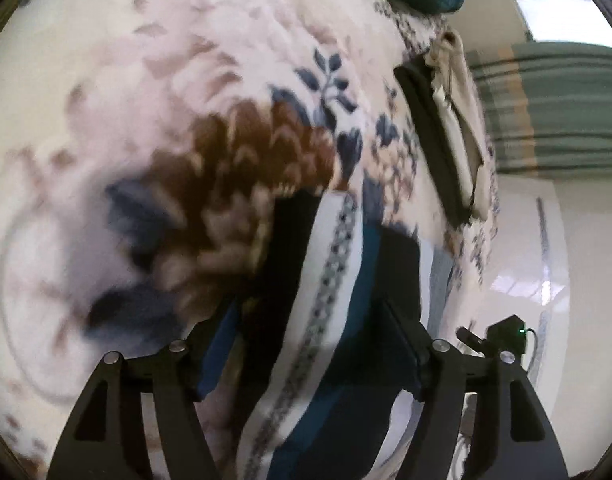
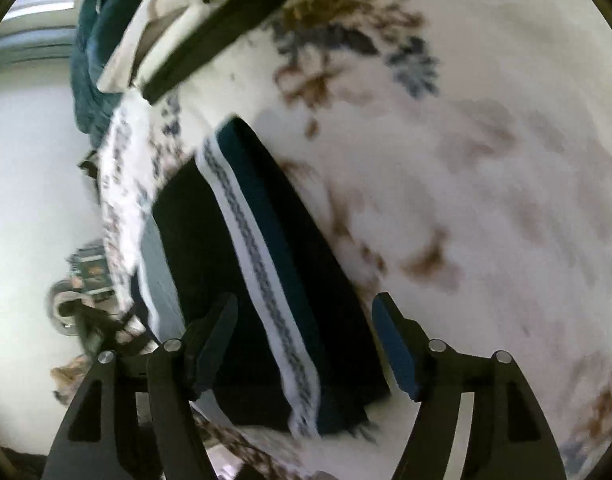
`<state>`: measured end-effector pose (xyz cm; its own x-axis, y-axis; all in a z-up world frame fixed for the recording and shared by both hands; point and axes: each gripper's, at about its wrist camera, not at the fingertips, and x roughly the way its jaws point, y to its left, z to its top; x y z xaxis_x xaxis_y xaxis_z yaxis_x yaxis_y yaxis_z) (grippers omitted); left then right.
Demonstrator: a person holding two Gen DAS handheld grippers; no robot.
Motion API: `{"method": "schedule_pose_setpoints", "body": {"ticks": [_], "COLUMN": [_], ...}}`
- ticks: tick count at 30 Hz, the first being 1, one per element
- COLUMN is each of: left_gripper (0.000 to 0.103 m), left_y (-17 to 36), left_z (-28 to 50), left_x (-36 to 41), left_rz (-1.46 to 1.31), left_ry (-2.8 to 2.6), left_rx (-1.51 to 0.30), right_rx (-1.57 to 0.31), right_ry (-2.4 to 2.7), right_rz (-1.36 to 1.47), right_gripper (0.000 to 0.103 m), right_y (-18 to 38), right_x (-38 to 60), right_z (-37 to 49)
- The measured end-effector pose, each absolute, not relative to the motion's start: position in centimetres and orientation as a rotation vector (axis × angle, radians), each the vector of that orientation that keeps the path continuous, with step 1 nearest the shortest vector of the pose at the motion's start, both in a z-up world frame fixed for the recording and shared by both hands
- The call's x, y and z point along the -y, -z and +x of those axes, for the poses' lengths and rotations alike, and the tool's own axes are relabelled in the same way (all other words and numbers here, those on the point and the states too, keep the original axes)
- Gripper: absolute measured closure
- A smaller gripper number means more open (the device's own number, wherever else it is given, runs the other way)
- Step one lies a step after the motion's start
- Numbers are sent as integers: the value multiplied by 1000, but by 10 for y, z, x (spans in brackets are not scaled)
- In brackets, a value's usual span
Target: Fold small clothes
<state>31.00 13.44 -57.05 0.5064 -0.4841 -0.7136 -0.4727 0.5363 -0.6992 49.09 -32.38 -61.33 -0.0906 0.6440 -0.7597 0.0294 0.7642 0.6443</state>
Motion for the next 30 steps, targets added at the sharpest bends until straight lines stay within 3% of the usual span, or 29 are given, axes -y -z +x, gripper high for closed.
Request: {"method": "schedule_pose_setpoints", "body": {"ticks": [1, 3, 5, 7, 8, 9, 11, 14, 16, 17, 18, 20, 22, 24, 27, 30], "left_gripper": [36, 45, 88, 91, 92, 92, 97, 97, 94, 90, 87, 55, 42, 41, 41, 41], "left_y": [571, 568, 566, 561, 559, 558, 558, 567, 576, 577, 576, 569, 559, 555, 557, 561], "left_z": [318, 328, 336, 337, 335, 332, 326, 327, 331, 332, 330, 322, 307, 288, 260, 240], "left_x": [-136, -138, -137, -137, -140, -145, -155, -163, -162, -163, -163, -163, -164, -161, -154, -144], "left_rz": [-1060, -1074, -1080, -1079, -1093, -1124, -1154, -1151, -1164, -1153, -1149, -1123, -1090, -1087, -1101, -1119], "left_ry": [-3, -12, -16, -12, -17, -30, -59, -67, -43, -48, -47, -52, -63, -66, -79, -90], "left_rx": [-1082, -993, -958, -947, -939, -928, -911, -937, -992, -1017, -1023, -1023, -1007, -1020, -1058, -1092], "right_rx": [-1580, -1543, -1523, -1542, -1525, -1528, -1470, -1410, -1495, -1534, -1563, -1599, -1584, -1549, -1525, -1610], "right_ry": [-580, -628, -686, -744, -778, -781, -748, -712, -698, -673, -661, -598, -548, -464, -276, -253], "right_rz": [575, 634, 649, 621, 550, 486, 419, 360, 316, 281, 271, 287, 395, 430, 399, 592], "right_gripper": [31, 29, 25, 27, 50, 88, 89, 91, 90, 86, 73, 48, 46, 38, 37, 37], "right_y": [618, 627, 638, 644, 638, 635, 615, 593, 607, 614, 617, 616, 601, 587, 576, 593], "right_x": [319, 306, 285, 264, 250, 241, 232, 224, 217, 214, 215, 230, 265, 298, 340, 360], "right_z": [502, 523, 542, 553, 554, 557, 557, 567, 575, 578, 579, 574, 560, 535, 483, 440]}}
